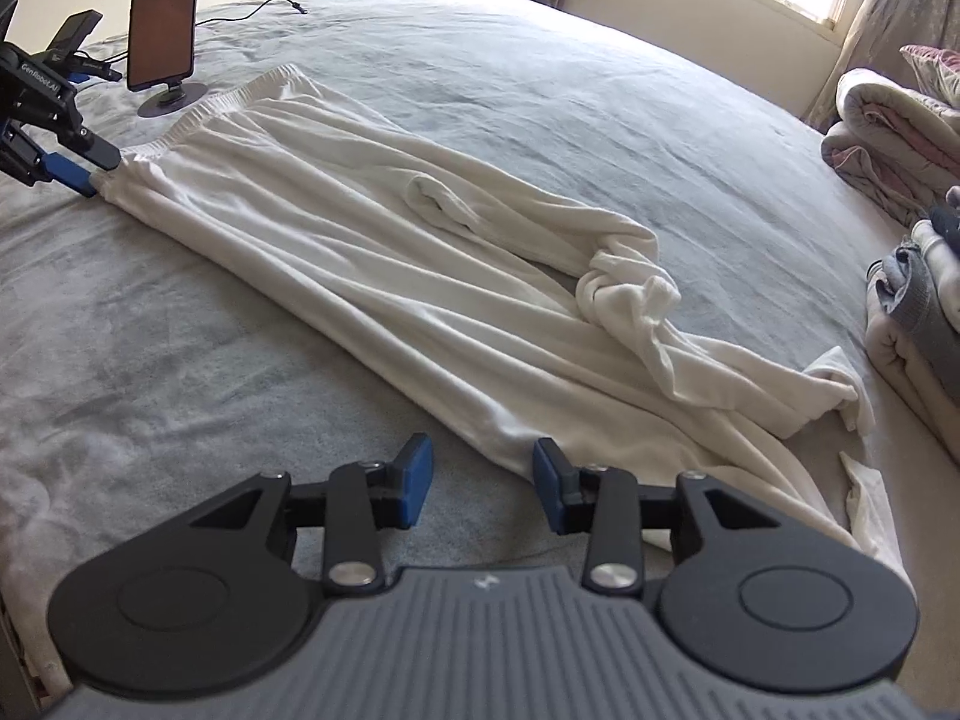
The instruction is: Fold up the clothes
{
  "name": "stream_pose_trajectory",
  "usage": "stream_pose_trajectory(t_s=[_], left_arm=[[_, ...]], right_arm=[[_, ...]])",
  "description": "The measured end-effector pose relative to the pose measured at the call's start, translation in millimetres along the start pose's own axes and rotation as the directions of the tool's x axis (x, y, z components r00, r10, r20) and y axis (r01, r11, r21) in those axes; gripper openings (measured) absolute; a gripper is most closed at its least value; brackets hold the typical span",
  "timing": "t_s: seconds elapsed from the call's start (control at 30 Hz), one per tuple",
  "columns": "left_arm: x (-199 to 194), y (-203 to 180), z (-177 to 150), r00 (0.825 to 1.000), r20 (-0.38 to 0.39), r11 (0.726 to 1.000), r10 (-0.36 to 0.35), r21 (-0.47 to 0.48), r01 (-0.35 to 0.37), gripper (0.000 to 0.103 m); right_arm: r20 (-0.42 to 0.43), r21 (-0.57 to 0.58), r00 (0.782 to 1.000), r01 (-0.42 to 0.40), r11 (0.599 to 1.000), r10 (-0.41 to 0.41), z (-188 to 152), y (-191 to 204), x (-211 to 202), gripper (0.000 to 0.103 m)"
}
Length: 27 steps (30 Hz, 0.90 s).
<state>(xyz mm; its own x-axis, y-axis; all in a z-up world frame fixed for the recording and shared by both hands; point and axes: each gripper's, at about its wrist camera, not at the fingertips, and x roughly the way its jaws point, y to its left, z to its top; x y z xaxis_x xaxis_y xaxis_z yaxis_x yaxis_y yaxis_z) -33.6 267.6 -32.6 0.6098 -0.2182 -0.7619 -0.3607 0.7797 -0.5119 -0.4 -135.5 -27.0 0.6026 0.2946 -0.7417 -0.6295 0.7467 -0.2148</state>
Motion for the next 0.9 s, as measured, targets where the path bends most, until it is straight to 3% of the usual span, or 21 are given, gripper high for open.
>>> stream_pose_trajectory(t_s=[0.07,0.13,0.23,0.43,0.7,0.9], left_arm=[[0.5,-3.5,-1.7,0.999,0.018,0.999,0.030,0.020,-0.031,0.022],[-0.7,-4.6,-2.0,0.999,0.036,0.999,0.041,0.030,-0.042,0.020],[-5.7,-2.5,0.5,0.996,0.066,0.997,0.064,0.030,-0.066,0.005],[-25.1,13.0,11.4,0.996,0.088,0.999,0.034,0.001,-0.034,0.004],[-51.0,17.1,18.4,0.992,0.112,0.994,0.057,0.089,-0.067,0.004],[-50.5,29.9,20.4,0.995,0.047,0.983,0.088,0.157,-0.095,0.004]], right_arm=[[0.006,-0.006,1.000,0.010,1.000,-0.010,-0.3,1.0,2.4,0.020],[0.012,-0.011,1.000,0.021,1.000,-0.021,-0.7,2.1,4.7,0.002],[0.001,-0.010,1.000,-0.002,1.000,0.002,2.4,4.4,-1.6,0.001],[-0.032,0.000,0.997,-0.069,0.998,0.069,10.7,9.6,-19.7,0.001],[-0.085,-0.020,0.978,-0.195,0.981,0.193,16.3,32.5,-44.6,0.001],[-0.133,-0.027,0.954,-0.274,0.961,0.268,15.4,45.1,-51.9,0.001]])
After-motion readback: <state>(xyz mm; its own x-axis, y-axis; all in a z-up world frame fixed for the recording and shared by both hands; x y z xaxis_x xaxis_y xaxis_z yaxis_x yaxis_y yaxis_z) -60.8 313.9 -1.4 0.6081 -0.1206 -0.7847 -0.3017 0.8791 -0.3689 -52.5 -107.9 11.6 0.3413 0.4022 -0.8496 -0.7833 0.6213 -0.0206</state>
